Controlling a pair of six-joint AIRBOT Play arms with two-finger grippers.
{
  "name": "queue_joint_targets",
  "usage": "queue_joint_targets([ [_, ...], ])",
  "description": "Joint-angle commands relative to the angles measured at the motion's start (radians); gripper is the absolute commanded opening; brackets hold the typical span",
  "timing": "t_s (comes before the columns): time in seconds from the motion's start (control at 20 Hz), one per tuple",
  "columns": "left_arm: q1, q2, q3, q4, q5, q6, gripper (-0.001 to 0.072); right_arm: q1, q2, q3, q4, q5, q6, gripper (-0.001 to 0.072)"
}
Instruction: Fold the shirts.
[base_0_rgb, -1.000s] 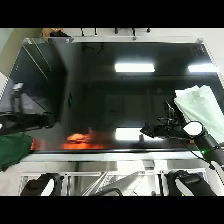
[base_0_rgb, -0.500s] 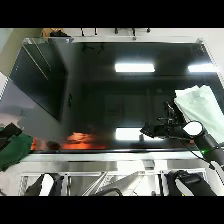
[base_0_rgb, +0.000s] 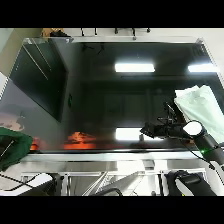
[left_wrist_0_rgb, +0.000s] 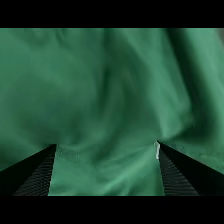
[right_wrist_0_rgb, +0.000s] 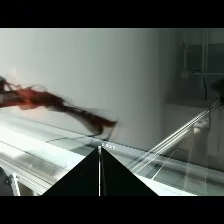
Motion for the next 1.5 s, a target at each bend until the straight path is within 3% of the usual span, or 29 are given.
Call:
queue_joint_targets([
  [0.0, -0.002, -0.127, 0.082, 0.002, 0.018, 0.01, 0.0687, 0.001, -0.001, 0.0, 0.0, 0.0, 0.0, 0.0027],
  [0.05, -0.013, -0.151, 0.112, 0.002, -0.002, 0.019, 0.0483, 0.001, -0.001, 0.0, 0.0, 0.0, 0.0, 0.0027],
  [0.1, -0.027, -0.169, 0.142, 0.001, -0.037, 0.039, 0.0112, 0.001, -0.001, 0.0, 0.0, 0.0, 0.0, 0.0027],
  [0.15, -0.043, -0.177, 0.174, -0.007, -0.078, 0.05, 0.0018, 0.001, -0.001, 0.0, 0.0, -0.001, 0.0, 0.0027],
  [0.35, -0.18, -0.117, 0.332, -0.119, -0.233, 0.062, 0.0017, 0.001, -0.001, 0.0, 0.0, -0.003, 0.0, 0.0027],
  [0.65, -0.59, 0.128, 0.531, -0.451, -0.236, 0.078, 0.0018, 0.001, -0.001, 0.0, 0.001, -0.011, 0.0, 0.0027],
  [0.9, -1.067, 0.163, 0.534, -0.343, -0.207, 0.05, 0.0018, 0.001, -0.001, 0.0, 0.021, -0.011, 0.0, 0.0027],
  [1.15, -1.373, 0.01, 0.535, -0.315, -0.169, 0.045, 0.0029, -0.002, -0.001, 0.001, 0.08, -0.011, -0.026, 0.0033],
  [1.2, -1.4, -0.016, 0.535, -0.316, -0.169, 0.045, 0.0312, -0.003, 0.0, 0.005, 0.079, -0.01, -0.027, 0.0034],
  [1.25, -1.414, -0.039, 0.544, -0.318, -0.18, 0.038, 0.0711, -0.009, 0.0, 0.018, 0.079, -0.006, -0.028, 0.0067],
  [1.3, -1.41, -0.059, 0.573, -0.318, -0.213, 0.018, 0.0701, -0.027, -0.001, 0.043, 0.08, 0.013, -0.054, 0.0266],
  [1.35, -1.391, -0.072, 0.615, -0.319, -0.262, 0.007, 0.0701, -0.055, -0.001, 0.077, 0.079, 0.024, -0.094, 0.0397],
  [1.45, -1.317, -0.075, 0.712, -0.318, -0.356, 0.007, 0.0701, -0.137, -0.003, 0.158, 0.076, 0.041, -0.155, 0.0397],
])
